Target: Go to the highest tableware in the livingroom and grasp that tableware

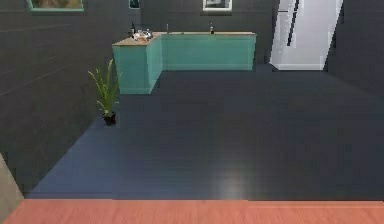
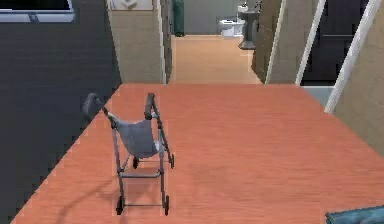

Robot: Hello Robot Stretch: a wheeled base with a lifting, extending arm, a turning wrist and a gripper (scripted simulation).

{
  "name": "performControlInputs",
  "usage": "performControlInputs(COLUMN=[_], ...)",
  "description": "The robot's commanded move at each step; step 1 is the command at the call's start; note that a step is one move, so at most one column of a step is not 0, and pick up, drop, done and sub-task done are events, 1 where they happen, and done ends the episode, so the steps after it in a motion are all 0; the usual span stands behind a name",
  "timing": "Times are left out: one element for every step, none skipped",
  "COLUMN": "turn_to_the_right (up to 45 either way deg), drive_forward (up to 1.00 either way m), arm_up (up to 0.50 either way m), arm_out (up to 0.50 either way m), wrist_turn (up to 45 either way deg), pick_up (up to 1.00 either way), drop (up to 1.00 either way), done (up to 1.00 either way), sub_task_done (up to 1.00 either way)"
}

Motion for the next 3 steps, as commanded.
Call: performControlInputs(turn_to_the_right=[-45.0, -45.0, -45.0], drive_forward=[0.0, 0.0, 0.0], arm_up=[0.0, 0.0, 0.0], arm_out=[0.0, 0.0, 0.0], wrist_turn=[0.0, 0.0, 0.0], pick_up=[0.0, 0.0, 0.0], drop=[0.0, 0.0, 0.0], done=[0.0, 0.0, 0.0], sub_task_done=[0.0, 0.0, 0.0])
